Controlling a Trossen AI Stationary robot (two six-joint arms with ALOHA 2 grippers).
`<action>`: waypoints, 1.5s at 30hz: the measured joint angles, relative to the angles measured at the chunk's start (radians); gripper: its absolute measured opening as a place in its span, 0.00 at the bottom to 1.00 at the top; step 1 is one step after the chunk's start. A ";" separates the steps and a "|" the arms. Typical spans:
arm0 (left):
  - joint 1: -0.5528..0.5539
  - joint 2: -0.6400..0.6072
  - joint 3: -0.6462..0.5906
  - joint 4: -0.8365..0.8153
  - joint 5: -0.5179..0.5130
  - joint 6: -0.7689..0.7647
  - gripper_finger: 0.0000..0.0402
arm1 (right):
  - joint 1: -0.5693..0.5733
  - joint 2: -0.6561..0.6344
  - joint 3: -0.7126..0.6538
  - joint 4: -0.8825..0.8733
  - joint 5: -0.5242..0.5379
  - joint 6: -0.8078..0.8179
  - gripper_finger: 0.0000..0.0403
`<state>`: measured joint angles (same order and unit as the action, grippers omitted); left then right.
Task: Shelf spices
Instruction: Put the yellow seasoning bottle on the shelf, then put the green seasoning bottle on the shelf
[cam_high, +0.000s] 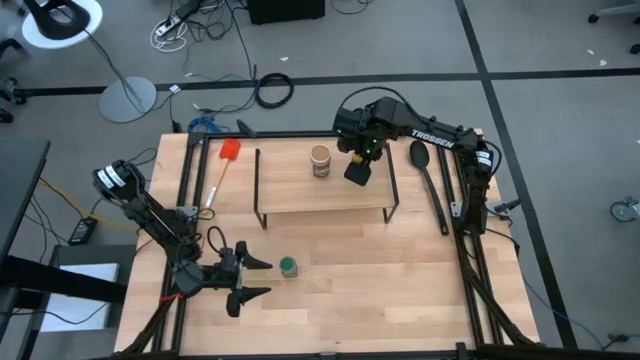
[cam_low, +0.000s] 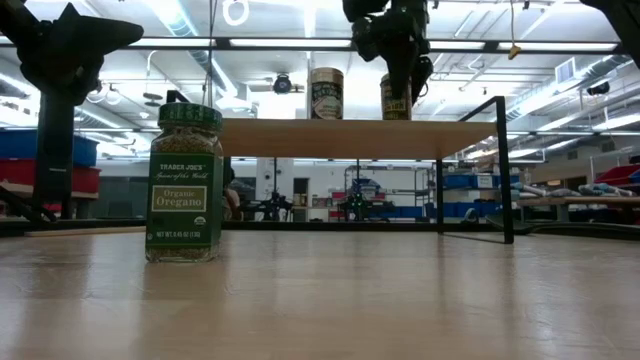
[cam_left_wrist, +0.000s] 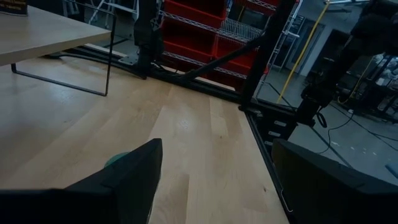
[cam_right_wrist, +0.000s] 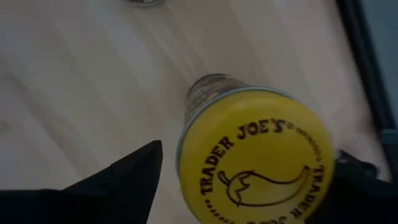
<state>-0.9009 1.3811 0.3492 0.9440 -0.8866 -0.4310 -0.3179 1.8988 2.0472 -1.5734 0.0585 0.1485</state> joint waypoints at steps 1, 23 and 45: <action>0.000 0.000 0.000 0.000 0.000 0.000 0.77 | 0.004 0.000 0.000 0.000 0.016 -0.006 0.78; 0.000 0.000 0.000 -0.008 -0.025 0.004 0.77 | 0.208 -0.097 0.272 0.088 0.380 -0.113 0.76; 0.317 0.000 0.382 -0.963 0.252 -0.187 0.77 | 0.852 -0.288 0.272 0.094 0.724 0.065 0.76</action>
<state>-0.5837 1.3811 0.7315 -0.0187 -0.6346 -0.6180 0.5338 1.6104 2.3196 -1.4793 0.7826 0.2138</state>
